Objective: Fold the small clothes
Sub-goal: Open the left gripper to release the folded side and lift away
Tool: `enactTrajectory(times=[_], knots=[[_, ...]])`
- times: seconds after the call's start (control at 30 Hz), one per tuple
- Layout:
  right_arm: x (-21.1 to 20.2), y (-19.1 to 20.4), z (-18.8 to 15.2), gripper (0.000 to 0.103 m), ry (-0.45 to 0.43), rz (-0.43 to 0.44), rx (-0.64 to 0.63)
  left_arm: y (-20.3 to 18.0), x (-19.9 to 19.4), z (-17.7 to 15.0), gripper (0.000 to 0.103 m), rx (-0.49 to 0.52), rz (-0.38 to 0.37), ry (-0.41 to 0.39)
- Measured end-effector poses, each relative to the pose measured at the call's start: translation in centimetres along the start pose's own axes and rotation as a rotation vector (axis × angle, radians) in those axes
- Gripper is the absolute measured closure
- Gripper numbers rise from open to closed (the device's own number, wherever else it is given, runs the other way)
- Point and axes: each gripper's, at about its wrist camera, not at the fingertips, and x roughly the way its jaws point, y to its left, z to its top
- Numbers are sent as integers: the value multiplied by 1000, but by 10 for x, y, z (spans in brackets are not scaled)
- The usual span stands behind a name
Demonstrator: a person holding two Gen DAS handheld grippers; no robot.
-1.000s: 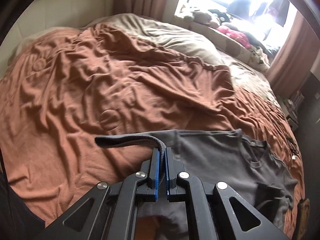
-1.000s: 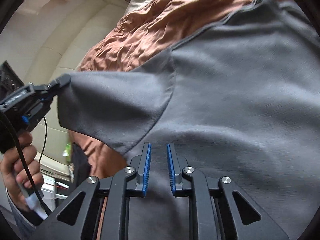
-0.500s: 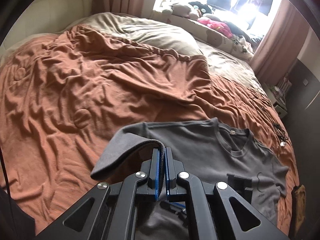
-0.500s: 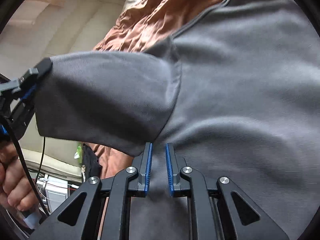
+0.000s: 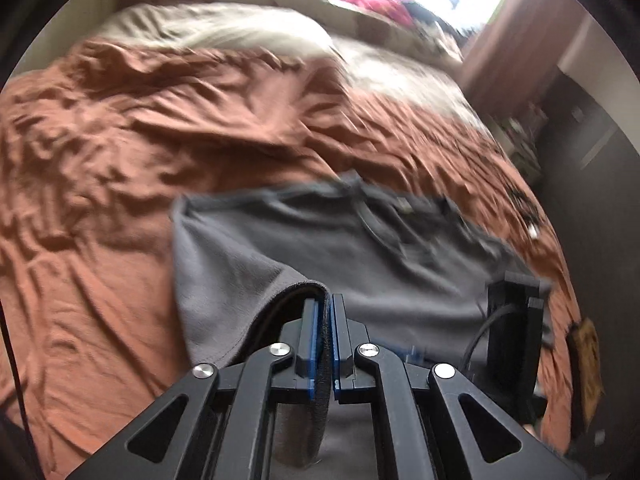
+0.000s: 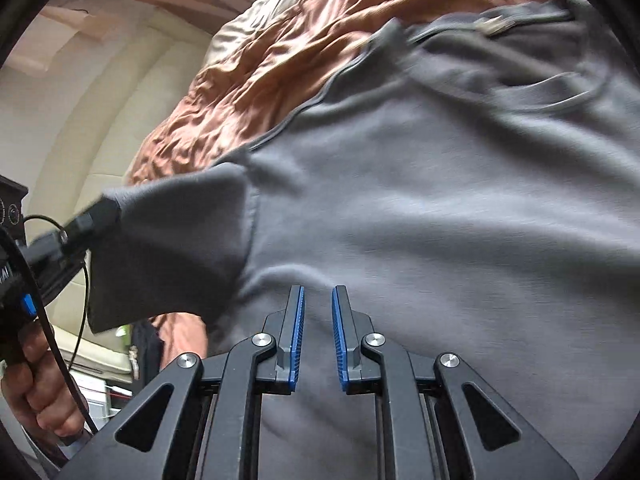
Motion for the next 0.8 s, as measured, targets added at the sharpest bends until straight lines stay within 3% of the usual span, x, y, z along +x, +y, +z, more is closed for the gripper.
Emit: enactTrajectory(times=[0.1, 0.17, 0.23, 0.37, 0.7, 0.8], knots=[[-26, -13, 1, 86, -13, -35, -18, -1, -1, -3, 92, 6, 6, 6], [-38, -14, 4, 62, -25, -64, -26, 7, -4, -3, 85, -17, 32, -10], [-46, -9, 5, 49, -53, -71, -44, 22, -4, -3, 79, -65, 75, -21], [-46, -4, 0, 48, -53, -78, -84, 51, 14, -8, 78, -139, 154, 8], [-11, -9, 2, 48, -17, -69, -157, 85, 79, -31, 78, -226, 175, 122], [-7, -13, 2, 48, -15, -64, -156, 88, 92, -34, 78, -248, 138, 127]])
